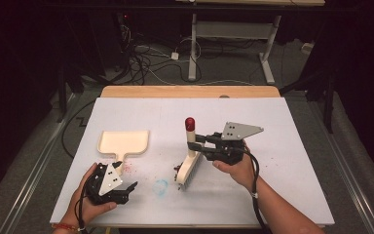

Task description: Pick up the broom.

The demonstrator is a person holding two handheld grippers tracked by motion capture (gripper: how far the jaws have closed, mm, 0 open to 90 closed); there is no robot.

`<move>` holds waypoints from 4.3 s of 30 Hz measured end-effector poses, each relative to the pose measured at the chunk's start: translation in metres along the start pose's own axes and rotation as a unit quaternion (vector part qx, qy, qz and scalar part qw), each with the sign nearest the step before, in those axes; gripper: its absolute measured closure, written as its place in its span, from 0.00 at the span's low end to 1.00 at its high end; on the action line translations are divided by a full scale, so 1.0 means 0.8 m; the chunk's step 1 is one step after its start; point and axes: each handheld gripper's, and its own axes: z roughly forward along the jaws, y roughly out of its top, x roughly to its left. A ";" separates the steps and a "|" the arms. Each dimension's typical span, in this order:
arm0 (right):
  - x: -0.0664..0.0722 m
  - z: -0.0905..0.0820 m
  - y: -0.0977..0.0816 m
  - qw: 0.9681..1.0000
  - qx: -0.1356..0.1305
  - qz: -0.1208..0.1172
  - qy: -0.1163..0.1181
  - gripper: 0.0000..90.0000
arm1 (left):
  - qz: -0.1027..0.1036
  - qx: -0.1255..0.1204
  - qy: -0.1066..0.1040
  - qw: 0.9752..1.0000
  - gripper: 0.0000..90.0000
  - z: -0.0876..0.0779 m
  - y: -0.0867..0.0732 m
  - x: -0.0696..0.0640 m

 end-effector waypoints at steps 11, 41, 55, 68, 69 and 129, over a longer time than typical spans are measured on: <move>-0.025 -0.031 0.015 0.991 -0.038 0.033 -0.128 0.78 | 0.002 0.002 0.000 1.000 0.19 0.004 0.003 0.000; -0.004 0.047 -0.021 0.947 -0.023 0.024 -0.321 0.78 | 0.008 -0.008 -0.011 1.000 0.19 0.001 0.001 0.000; 0.068 0.045 -0.014 0.952 -0.007 0.045 -0.303 0.78 | 0.016 -0.015 -0.021 1.000 0.19 0.002 0.004 -0.001; 0.077 0.047 -0.005 0.958 -0.021 0.028 -0.285 0.78 | 0.016 -0.012 -0.021 1.000 0.19 0.003 0.003 -0.002; 0.075 0.044 -0.003 0.957 -0.026 0.028 -0.287 0.78 | 0.015 -0.012 -0.021 1.000 0.19 0.003 0.003 -0.002; -0.014 -0.007 0.004 0.994 0.011 -0.050 0.092 0.78 | -0.003 -0.002 -0.019 1.000 0.19 0.006 0.005 -0.004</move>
